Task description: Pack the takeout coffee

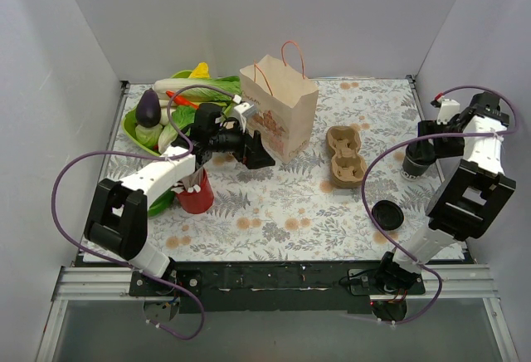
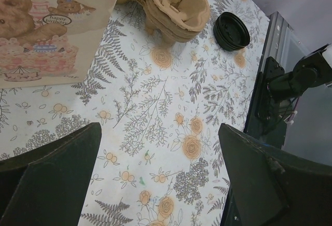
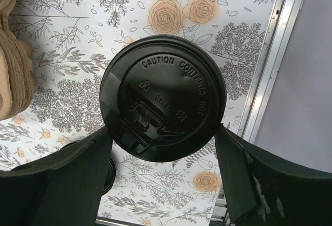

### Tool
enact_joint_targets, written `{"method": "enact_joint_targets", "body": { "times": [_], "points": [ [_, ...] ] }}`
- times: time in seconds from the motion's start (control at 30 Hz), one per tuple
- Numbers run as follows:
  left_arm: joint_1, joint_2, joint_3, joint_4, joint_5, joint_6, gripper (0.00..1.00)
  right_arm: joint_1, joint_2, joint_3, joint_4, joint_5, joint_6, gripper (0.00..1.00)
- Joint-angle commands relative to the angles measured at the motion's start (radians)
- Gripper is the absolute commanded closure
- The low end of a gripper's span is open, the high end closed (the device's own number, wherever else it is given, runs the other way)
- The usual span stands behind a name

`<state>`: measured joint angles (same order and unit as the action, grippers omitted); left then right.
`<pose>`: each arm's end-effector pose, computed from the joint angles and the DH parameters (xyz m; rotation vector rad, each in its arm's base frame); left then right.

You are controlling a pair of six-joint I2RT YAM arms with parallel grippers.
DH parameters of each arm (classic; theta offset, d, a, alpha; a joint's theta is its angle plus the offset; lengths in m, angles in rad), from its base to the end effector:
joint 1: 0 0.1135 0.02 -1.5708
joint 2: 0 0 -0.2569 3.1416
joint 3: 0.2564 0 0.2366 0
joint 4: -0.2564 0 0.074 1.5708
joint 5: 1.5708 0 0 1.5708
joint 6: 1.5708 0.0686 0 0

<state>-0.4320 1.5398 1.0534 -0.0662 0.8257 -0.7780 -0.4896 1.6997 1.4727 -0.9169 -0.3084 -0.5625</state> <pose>0.2922 -0.1902 0.2531 0.1563 2.3369 -1.5419 0.3162 -0.1449 0.2484 -0.1837 2.6157 0.0670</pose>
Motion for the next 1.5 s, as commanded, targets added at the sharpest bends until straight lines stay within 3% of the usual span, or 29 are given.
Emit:
{"method": "enact_joint_targets", "body": {
  "times": [0.0,0.07,0.2,0.53,0.63,0.73,0.83,0.93,1.0,1.17,1.47],
  "points": [
    [0.001,0.009,0.008,0.017,-0.010,0.016,0.02,0.000,0.006,-0.021,0.021,0.000,0.018,0.27],
    [0.002,0.013,0.013,0.016,-0.010,0.016,0.02,0.000,0.012,-0.022,0.020,-0.008,0.024,0.24],
    [0.006,0.014,0.020,0.016,-0.013,0.017,0.02,0.000,0.000,0.001,0.021,0.008,0.059,0.06],
    [0.012,0.029,0.097,-0.012,-0.030,0.045,0.02,0.013,-0.136,0.095,0.016,0.074,0.084,0.02],
    [0.012,0.028,0.128,-0.049,-0.048,0.065,0.02,0.058,-0.175,0.097,0.045,0.058,0.088,0.02],
    [0.015,0.022,0.158,-0.087,-0.066,0.094,0.02,0.192,-0.187,0.090,0.036,0.029,0.105,0.02],
    [0.015,0.011,0.180,-0.122,-0.089,0.109,0.02,0.321,-0.152,0.086,0.029,-0.079,0.188,0.10],
    [0.018,-0.007,0.203,-0.164,-0.106,0.132,0.02,0.425,-0.106,0.077,0.047,-0.090,0.277,0.18],
    [0.016,-0.033,0.200,-0.190,-0.117,0.150,0.02,0.482,-0.065,0.080,0.047,-0.080,0.338,0.29],
    [0.015,-0.098,0.151,-0.199,-0.166,0.167,0.02,0.644,0.004,0.086,0.053,0.014,0.407,0.26],
    [0.016,-0.136,0.117,-0.215,-0.207,0.181,0.02,0.717,0.121,0.104,0.082,0.206,0.506,0.29]
  ]
}}
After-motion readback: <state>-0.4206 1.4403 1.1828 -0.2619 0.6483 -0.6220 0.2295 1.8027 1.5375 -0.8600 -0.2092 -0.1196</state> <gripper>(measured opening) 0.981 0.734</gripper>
